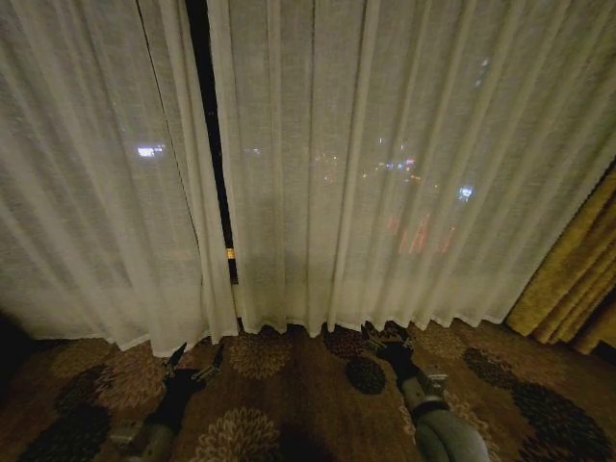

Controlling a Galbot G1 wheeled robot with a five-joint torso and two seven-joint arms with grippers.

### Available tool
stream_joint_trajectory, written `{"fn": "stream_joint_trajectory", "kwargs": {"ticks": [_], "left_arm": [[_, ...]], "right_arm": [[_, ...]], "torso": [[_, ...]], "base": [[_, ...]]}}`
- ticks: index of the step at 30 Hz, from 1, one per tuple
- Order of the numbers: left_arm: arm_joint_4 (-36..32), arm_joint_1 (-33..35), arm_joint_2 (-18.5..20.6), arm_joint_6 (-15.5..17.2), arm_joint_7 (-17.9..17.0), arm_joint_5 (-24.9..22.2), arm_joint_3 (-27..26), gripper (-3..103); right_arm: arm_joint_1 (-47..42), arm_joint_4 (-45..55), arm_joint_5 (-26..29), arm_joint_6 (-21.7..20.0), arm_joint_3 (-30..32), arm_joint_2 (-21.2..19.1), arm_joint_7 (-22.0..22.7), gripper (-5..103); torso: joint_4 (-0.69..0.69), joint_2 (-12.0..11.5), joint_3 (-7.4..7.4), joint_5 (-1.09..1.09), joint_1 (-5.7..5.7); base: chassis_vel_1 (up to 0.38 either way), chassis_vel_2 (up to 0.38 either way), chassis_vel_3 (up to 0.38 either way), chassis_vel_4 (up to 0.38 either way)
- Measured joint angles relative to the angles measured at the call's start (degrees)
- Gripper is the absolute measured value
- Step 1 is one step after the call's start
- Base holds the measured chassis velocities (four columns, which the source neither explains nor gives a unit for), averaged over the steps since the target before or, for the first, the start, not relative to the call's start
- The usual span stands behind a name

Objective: Open the curtains by pulling them apart, changing their state from closed to fully open.

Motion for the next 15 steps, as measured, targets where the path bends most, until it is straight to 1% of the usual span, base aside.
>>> {"fn": "stream_joint_trajectory", "kwargs": {"ticks": [15], "left_arm": [[0.4,0.0,-1.0,0.4,-0.1,0.2,0.0,100]], "right_arm": [[-0.2,0.2,-0.5,-0.4,0.4,0.2,-0.2,100]], "torso": [[0.0,0.0,0.0,0.0,0.0]], "base": [[0.0,0.0,0.0,0.0]]}}
